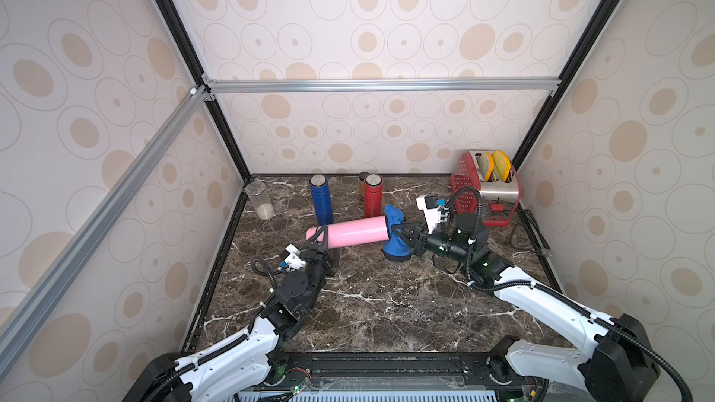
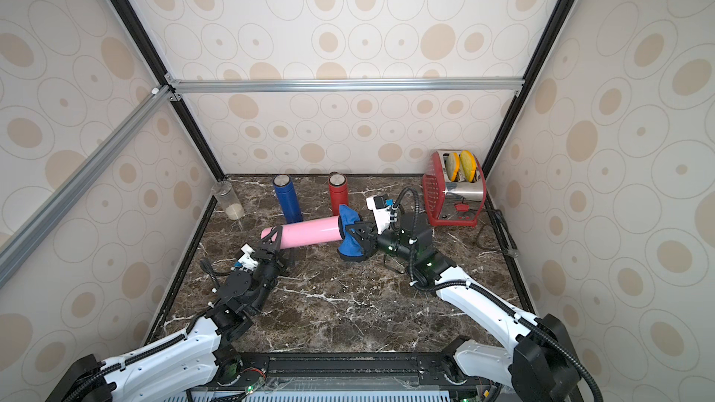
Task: Wipe the surface of the thermos
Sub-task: Wipe the dirt from the surface of the thermos.
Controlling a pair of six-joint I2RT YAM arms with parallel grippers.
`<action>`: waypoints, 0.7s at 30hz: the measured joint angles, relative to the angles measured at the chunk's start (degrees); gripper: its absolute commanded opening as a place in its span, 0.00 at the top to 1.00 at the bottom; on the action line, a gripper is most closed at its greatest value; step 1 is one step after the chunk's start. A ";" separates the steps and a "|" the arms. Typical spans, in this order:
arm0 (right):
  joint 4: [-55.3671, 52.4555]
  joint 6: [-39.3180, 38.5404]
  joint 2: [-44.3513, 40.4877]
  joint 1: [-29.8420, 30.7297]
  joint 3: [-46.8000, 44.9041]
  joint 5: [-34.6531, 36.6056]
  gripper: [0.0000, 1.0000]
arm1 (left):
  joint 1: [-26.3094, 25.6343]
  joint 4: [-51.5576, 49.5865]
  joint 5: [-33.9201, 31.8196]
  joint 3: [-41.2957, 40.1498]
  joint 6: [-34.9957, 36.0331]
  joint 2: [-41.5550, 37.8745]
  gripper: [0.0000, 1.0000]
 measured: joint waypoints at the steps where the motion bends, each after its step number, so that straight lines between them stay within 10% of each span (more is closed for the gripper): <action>1: -0.63 -0.02 0.28 0.20 0.79 -0.15 1.00 | 0.02 0.07 -0.31 0.00 0.00 -0.09 1.00; 21: -4.66 -0.50 0.11 4.26 7.19 -0.61 1.00 | 0.44 2.36 -2.95 -0.70 0.68 -1.81 1.00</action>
